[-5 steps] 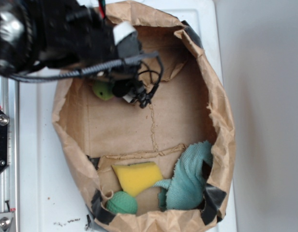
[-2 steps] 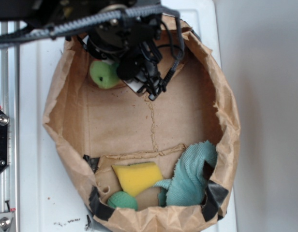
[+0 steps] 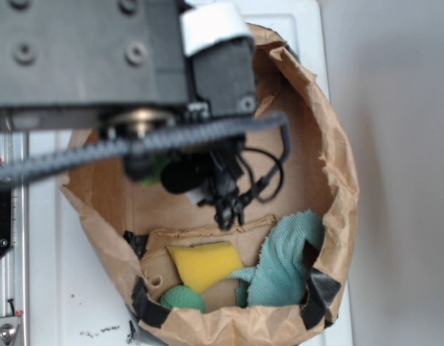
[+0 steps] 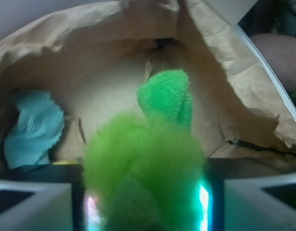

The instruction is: Grab the green animal.

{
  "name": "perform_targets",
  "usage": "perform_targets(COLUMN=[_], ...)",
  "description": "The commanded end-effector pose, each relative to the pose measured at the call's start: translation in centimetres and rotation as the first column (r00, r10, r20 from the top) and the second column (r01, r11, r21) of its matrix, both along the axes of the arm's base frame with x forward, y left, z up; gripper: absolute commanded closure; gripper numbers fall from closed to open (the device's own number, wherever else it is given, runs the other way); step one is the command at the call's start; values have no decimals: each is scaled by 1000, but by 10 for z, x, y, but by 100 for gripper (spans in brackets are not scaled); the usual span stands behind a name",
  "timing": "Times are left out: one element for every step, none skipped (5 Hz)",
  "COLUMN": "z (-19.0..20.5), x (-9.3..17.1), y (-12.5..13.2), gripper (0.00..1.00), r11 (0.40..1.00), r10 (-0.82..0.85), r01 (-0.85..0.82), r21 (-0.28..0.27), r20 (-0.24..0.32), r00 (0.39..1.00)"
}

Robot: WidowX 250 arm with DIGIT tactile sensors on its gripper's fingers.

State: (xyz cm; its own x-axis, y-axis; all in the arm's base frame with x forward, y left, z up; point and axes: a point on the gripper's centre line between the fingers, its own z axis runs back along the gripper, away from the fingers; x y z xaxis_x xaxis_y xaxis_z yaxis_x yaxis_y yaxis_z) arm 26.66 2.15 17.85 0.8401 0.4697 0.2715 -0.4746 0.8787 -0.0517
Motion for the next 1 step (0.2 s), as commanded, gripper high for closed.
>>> perform_targets(z=[19], x=[7], y=[-13], gripper=[100], r11=[993], r10=[-40], r01=[28], r21=[116], r20=[97], r00=[994])
